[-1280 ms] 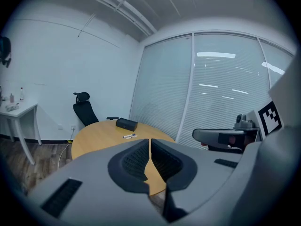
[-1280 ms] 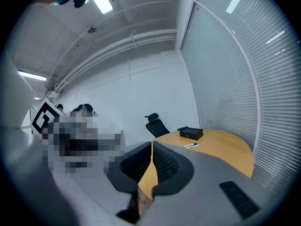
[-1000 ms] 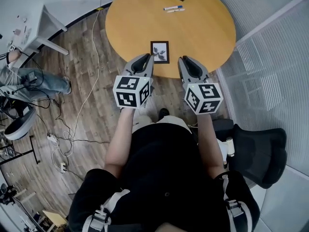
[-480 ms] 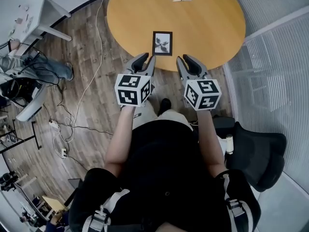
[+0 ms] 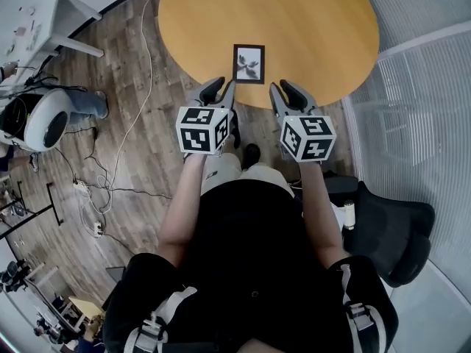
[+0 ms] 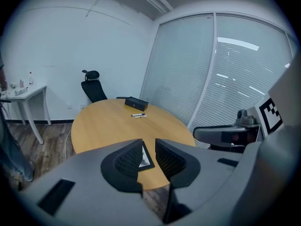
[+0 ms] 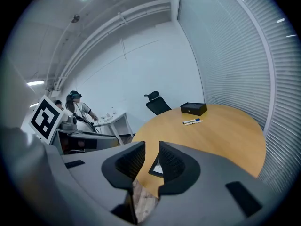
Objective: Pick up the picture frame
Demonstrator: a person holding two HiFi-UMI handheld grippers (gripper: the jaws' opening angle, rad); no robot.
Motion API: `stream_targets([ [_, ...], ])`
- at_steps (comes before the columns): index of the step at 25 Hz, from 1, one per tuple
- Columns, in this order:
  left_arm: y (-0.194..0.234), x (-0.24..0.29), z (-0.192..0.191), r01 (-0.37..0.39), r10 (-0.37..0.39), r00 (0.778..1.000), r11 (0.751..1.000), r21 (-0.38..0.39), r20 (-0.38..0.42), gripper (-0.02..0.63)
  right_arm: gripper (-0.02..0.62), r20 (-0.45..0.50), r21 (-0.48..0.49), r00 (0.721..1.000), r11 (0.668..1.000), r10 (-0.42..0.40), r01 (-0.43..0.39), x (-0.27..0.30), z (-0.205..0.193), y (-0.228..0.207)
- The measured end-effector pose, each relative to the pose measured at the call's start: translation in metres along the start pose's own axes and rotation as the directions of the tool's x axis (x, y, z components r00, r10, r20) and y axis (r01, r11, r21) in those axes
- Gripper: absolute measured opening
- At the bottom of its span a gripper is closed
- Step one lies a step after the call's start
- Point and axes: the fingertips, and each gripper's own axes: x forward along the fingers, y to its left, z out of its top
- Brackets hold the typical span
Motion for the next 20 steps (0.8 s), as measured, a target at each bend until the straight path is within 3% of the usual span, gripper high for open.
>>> stream_targets([
  [20,0.063,0.119,-0.042,0.011,-0.026,0.977,0.997,-0.075,-0.212,0.080,0.117,-0.217,0.083,0.974,0.993,-0.068,0.088,0.111,-0.054,-0.057],
])
